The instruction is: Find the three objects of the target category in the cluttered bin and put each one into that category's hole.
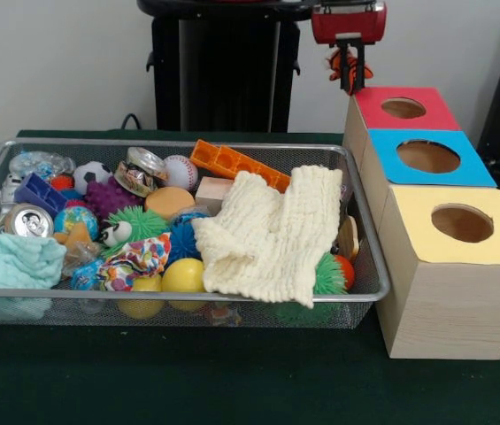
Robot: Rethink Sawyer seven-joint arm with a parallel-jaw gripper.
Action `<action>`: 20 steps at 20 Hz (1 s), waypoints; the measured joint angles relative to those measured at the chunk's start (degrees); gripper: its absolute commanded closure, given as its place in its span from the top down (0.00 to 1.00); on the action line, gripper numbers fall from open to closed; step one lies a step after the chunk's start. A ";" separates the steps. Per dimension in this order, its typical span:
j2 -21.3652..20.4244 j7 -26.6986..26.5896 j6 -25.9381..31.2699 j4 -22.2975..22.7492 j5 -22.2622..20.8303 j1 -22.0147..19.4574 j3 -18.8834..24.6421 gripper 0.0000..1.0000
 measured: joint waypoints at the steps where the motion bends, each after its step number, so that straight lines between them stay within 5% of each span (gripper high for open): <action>1: 0.01 0.24 -0.15 0.02 0.32 0.39 -0.07 0.00; 20: -0.01 2.51 -2.91 0.50 5.08 5.39 -3.17 0.00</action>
